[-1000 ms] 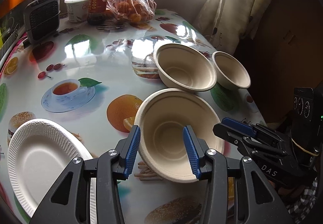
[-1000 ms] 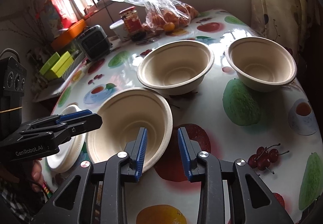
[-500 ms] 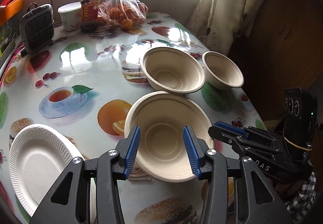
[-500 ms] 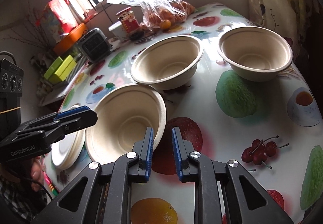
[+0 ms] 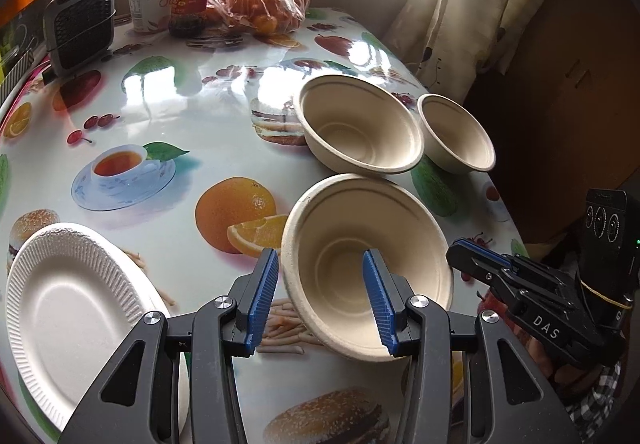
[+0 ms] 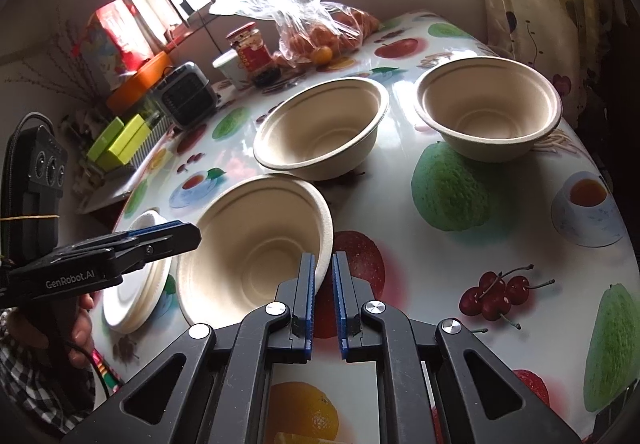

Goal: Organize plates and bowls
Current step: 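Close the left tool on a beige bowl rim while the right tool grips another bowl rim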

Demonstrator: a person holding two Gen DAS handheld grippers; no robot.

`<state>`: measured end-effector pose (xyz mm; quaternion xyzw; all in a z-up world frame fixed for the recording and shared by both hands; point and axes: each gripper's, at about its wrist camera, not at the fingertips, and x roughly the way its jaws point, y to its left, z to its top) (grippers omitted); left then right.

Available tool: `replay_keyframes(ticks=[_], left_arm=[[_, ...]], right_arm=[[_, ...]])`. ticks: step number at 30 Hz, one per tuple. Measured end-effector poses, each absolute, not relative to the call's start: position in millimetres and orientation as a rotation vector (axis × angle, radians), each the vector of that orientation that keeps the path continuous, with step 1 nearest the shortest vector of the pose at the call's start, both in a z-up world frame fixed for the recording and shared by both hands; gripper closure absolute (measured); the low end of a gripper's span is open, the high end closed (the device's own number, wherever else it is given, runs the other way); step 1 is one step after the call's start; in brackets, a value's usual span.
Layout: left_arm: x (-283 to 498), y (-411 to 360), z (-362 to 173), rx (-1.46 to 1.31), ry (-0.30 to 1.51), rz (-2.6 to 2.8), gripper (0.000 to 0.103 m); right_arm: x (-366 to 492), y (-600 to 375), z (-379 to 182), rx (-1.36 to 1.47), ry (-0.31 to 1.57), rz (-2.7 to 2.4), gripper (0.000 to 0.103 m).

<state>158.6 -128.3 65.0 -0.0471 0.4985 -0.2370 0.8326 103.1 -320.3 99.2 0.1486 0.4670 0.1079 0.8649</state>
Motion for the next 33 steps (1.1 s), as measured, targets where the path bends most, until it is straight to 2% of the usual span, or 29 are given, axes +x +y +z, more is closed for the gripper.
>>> replay_keyframes(ticks=[10, 14, 16, 18, 23, 26, 33], left_arm=[[144.9, -165.3, 66.7, -0.04, 1.074, -0.601, 0.058], [141.8, -160.6, 75.4, -0.029, 1.022, -0.569, 0.058], [145.2, -152.1, 78.4, -0.051, 1.011, -0.548, 0.058], [152.0, -143.1, 77.6, -0.069, 1.016, -0.504, 0.058], [162.5, -133.2, 66.9, -0.106, 1.057, -0.478, 0.058], [162.8, -136.8, 61.1, -0.123, 1.081, -0.505, 0.058], [151.3, -156.1, 61.1, -0.1, 1.095, -0.565, 0.058]], right_arm=[[93.4, -342.6, 101.3, 0.341, 0.982, 0.197, 0.093], [94.9, -346.1, 100.5, 0.375, 0.963, 0.201, 0.093], [96.4, -343.3, 101.0, 0.38, 0.955, 0.221, 0.085], [98.9, -340.0, 100.2, 0.373, 0.961, 0.229, 0.069], [103.6, -335.0, 93.4, 0.364, 0.981, 0.231, 0.069], [104.8, -334.8, 88.5, 0.377, 1.0, 0.239, 0.081], [97.7, -342.7, 90.0, 0.376, 1.0, 0.223, 0.084]])
